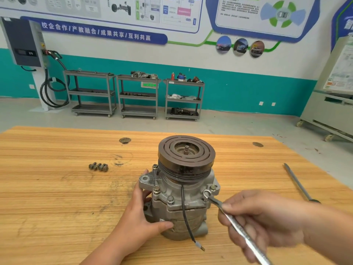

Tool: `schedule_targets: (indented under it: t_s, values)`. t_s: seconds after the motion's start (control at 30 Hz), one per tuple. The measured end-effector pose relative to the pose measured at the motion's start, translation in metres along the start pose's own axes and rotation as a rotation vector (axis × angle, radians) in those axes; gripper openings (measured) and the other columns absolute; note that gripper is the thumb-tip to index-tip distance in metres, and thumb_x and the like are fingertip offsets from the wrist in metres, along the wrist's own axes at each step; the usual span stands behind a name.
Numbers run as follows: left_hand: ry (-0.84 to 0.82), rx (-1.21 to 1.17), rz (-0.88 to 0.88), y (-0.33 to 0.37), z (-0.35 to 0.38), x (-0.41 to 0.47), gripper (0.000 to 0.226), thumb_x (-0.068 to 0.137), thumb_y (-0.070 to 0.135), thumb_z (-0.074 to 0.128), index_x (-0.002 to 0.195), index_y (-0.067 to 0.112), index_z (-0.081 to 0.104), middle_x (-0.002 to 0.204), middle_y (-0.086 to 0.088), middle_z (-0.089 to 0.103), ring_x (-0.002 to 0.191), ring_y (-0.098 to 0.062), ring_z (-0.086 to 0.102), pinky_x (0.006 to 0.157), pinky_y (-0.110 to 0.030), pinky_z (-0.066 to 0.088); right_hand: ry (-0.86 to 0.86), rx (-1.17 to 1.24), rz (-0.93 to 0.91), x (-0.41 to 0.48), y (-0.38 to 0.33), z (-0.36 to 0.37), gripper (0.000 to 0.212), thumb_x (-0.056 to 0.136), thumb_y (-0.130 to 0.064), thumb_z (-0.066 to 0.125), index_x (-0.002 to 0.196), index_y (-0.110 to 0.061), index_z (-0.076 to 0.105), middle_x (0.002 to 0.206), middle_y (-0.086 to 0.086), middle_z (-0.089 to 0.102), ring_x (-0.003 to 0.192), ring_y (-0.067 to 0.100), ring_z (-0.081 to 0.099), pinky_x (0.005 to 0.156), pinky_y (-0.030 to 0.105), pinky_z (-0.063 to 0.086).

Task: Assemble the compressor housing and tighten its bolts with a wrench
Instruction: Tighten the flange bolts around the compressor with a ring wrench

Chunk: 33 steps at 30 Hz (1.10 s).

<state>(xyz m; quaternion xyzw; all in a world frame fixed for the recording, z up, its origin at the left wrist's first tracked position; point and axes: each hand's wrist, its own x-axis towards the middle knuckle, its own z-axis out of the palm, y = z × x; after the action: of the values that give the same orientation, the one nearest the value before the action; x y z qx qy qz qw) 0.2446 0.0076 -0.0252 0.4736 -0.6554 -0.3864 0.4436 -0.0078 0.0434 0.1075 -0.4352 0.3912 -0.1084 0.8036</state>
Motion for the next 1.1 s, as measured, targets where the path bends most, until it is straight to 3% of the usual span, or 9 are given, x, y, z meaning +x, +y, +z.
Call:
schedule_targets:
  t_s: [0.13,0.27,0.33,0.43,0.5,0.6,0.8,0.93,1.1]
  values:
    - [-0.005,0.017,0.021,-0.002,-0.001,0.001,0.104,0.04,0.063,0.082,0.113,0.079,0.011,0.127,0.025,0.049,0.116,0.014,0.046,0.093,-0.009,0.037,0.223,0.527,-0.266,0.022,0.027,0.048,0.026,0.074,-0.013,0.055,0.059,0.003,0.068,0.056,0.024,0.059,0.043,0.032,0.063,0.035,0.031,0.05]
    - [0.037,0.017,0.019,-0.008,0.001,0.002,0.105,0.041,0.08,0.074,0.128,0.059,0.02,0.116,0.03,0.059,0.108,0.012,0.055,0.079,-0.002,0.042,0.176,0.905,-0.522,0.057,0.026,0.085,0.027,0.069,-0.012,0.053,0.062,0.01,0.066,0.066,0.03,0.064,0.051,0.04,0.065,0.032,0.04,0.048]
    - [0.078,0.029,0.01,-0.008,0.002,0.004,0.1,0.039,0.092,0.061,0.126,0.063,0.022,0.113,0.038,0.056,0.102,0.015,0.056,0.074,-0.005,0.045,0.16,0.971,-0.609,0.071,0.024,0.098,0.026,0.067,-0.008,0.053,0.068,0.014,0.066,0.079,0.034,0.066,0.058,0.042,0.067,0.035,0.042,0.051]
    - [0.152,-0.144,-0.058,-0.009,0.004,0.009,0.094,0.036,0.089,0.066,0.119,0.051,0.043,0.106,0.013,0.067,0.088,0.005,0.063,0.082,-0.017,0.047,0.144,0.923,-0.671,0.074,0.026,0.103,0.027,0.065,-0.003,0.051,0.076,0.014,0.071,0.089,0.033,0.067,0.064,0.038,0.069,0.042,0.04,0.055]
    - [0.128,-0.156,-0.054,-0.006,0.005,0.009,0.063,0.057,0.076,0.069,0.113,0.064,0.043,0.106,0.02,0.067,0.088,0.009,0.063,0.079,-0.015,0.05,0.134,0.809,-0.659,0.067,0.032,0.101,0.026,0.068,-0.006,0.055,0.08,0.007,0.074,0.089,0.03,0.069,0.067,0.036,0.07,0.047,0.037,0.056]
    - [0.045,-0.006,-0.002,-0.006,0.002,0.003,0.09,0.048,0.065,0.077,0.118,0.073,0.021,0.112,0.036,0.058,0.101,0.014,0.057,0.073,-0.002,0.045,0.163,0.585,-0.662,0.055,0.047,0.091,0.03,0.065,-0.017,0.075,0.093,-0.004,0.075,0.074,0.018,0.068,0.063,0.027,0.067,0.054,0.031,0.055]
    - [0.012,-0.006,-0.001,-0.008,-0.003,0.003,0.102,0.037,0.062,0.083,0.111,0.08,0.014,0.116,0.042,0.048,0.108,0.026,0.043,0.079,0.003,0.036,0.752,-0.15,-0.654,0.018,0.067,0.022,0.017,0.085,-0.025,0.05,0.081,-0.019,0.065,0.054,-0.001,0.041,0.043,0.006,0.032,0.041,0.016,0.028]
    - [0.011,0.002,-0.002,-0.01,-0.002,0.003,0.106,0.038,0.06,0.083,0.117,0.076,0.014,0.116,0.041,0.05,0.109,0.024,0.044,0.079,0.003,0.037,0.86,-0.889,-0.652,-0.014,0.047,-0.013,0.026,0.077,-0.049,0.046,0.088,-0.038,0.067,0.064,-0.008,0.054,0.057,0.001,0.045,0.055,0.014,0.034]
    - [0.021,0.0,-0.002,-0.011,-0.002,0.003,0.109,0.039,0.06,0.082,0.124,0.068,0.014,0.124,0.033,0.047,0.113,0.022,0.043,0.088,-0.005,0.037,0.734,-1.488,-0.463,-0.018,-0.005,-0.029,0.044,0.078,-0.061,0.027,0.107,-0.047,0.057,0.088,-0.036,0.057,0.09,-0.012,0.05,0.078,0.011,0.034]
